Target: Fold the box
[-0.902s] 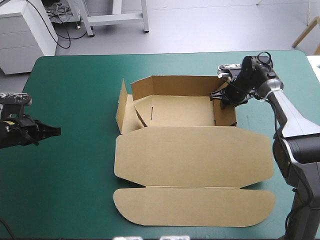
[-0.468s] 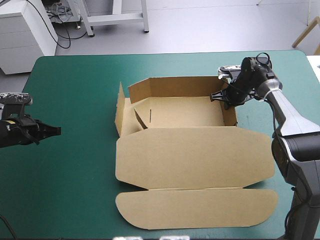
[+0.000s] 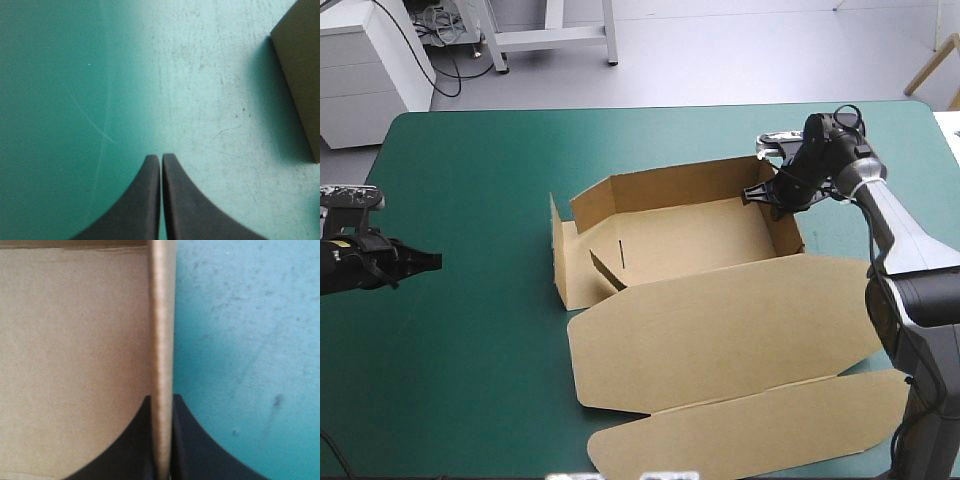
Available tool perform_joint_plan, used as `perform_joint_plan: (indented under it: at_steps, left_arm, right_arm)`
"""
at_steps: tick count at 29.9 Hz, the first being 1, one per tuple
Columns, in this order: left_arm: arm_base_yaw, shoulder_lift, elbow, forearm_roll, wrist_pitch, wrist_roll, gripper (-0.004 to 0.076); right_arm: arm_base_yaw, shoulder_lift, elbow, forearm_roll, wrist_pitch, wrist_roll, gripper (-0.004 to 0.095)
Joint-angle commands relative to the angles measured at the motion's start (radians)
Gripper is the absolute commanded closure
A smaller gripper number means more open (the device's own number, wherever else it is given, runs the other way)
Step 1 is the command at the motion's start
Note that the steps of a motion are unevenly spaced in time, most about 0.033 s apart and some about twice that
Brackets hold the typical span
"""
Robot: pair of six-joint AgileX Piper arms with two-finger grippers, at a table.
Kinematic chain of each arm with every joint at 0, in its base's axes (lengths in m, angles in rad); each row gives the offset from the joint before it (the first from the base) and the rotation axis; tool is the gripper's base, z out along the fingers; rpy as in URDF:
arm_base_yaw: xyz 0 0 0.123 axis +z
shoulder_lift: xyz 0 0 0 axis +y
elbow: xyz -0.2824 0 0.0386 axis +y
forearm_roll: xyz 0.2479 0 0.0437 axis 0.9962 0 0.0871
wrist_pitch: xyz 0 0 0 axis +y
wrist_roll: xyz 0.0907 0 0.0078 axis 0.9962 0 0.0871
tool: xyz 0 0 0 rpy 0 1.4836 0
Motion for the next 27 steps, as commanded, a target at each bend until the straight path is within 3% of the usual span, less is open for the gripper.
perform_joint_plan:
  at_steps: [1,5,10,13,27]
  left_arm:
    - [0.0,-0.011,-0.033,-0.04,-0.04,0.001,0.0702]
    - [0.0,0.017,-0.033,-0.095,-0.009,0.001,0.0567]
    - [0.0,0.064,-0.033,-0.213,0.021,0.001,0.0322]
    - [0.0,0.091,-0.033,-0.308,0.027,0.001,0.023]
    - [0.0,0.142,-0.033,-0.576,0.158,0.041,0.0216]
  right_arm:
    - [-0.037,-0.124,-0.027,0.053,0.001,-0.005,0.0927]
    - [-0.086,-0.188,-0.025,0.15,0.001,-0.014,0.0927]
    - [-0.11,-0.272,-0.023,0.163,0.001,-0.017,0.0927]
    - [-0.11,-0.32,-0.013,0.163,0.001,-0.017,0.0927]
    - [-0.094,-0.45,0.07,0.295,0.001,-0.055,0.0927]
